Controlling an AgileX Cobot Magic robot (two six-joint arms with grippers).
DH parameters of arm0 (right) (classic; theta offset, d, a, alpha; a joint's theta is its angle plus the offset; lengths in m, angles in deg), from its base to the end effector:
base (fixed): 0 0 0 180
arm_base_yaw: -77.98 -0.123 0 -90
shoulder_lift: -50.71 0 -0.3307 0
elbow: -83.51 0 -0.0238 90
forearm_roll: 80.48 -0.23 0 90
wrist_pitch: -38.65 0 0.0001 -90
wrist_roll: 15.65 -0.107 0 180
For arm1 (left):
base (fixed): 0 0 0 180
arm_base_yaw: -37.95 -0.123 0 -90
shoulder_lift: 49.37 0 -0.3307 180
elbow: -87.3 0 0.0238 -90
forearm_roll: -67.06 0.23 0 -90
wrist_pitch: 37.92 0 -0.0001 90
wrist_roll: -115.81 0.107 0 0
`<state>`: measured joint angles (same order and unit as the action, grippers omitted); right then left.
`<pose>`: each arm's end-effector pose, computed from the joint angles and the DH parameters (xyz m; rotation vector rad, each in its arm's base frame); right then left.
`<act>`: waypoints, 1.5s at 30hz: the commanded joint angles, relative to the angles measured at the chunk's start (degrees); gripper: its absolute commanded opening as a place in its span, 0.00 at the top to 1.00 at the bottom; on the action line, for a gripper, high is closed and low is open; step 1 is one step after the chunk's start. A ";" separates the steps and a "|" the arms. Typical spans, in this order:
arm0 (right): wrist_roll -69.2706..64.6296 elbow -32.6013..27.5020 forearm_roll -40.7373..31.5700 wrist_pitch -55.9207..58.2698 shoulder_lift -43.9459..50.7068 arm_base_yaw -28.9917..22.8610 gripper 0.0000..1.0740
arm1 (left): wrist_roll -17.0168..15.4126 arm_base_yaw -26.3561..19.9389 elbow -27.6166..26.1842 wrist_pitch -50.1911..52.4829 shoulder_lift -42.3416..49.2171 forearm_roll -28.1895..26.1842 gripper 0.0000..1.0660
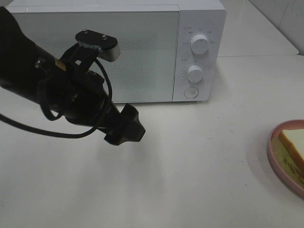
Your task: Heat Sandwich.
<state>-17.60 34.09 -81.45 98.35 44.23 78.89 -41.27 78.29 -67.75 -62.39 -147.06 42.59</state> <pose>-0.0550 0.0024 0.2627 0.0497 2.0170 0.0317 0.2251 -0.2153 0.2602 0.9659 2.3985 -0.4870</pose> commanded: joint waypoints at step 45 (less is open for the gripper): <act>0.34 -0.06 0.06 -0.17 1.55 0.34 0.30 | -18.51 -40.74 19.77 -38.39 59.01 21.20 0.08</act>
<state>-17.60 34.09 -81.45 98.35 44.23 78.89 -59.54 37.66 -48.50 -101.29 -88.91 63.56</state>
